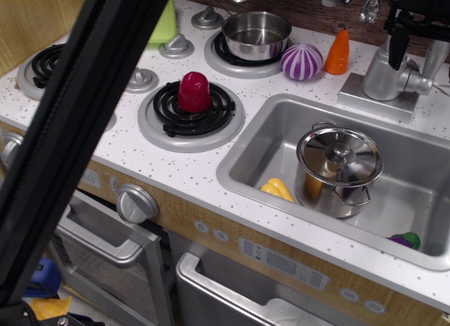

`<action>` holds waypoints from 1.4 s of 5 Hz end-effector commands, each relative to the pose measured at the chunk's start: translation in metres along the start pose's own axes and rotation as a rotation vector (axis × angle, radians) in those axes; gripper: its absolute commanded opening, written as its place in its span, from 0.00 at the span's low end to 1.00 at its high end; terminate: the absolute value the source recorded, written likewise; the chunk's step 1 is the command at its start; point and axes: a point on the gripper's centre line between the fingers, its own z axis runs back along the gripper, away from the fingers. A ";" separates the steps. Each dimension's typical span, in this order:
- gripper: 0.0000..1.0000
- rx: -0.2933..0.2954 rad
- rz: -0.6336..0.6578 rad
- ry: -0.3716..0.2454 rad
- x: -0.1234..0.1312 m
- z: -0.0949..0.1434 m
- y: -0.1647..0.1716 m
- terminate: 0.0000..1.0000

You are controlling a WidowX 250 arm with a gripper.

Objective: Turn lever vertical to front

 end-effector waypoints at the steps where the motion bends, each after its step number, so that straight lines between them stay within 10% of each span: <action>1: 1.00 0.000 0.000 0.000 0.000 0.000 0.000 0.00; 7: 1.00 0.068 -0.035 -0.307 0.052 0.014 -0.019 0.00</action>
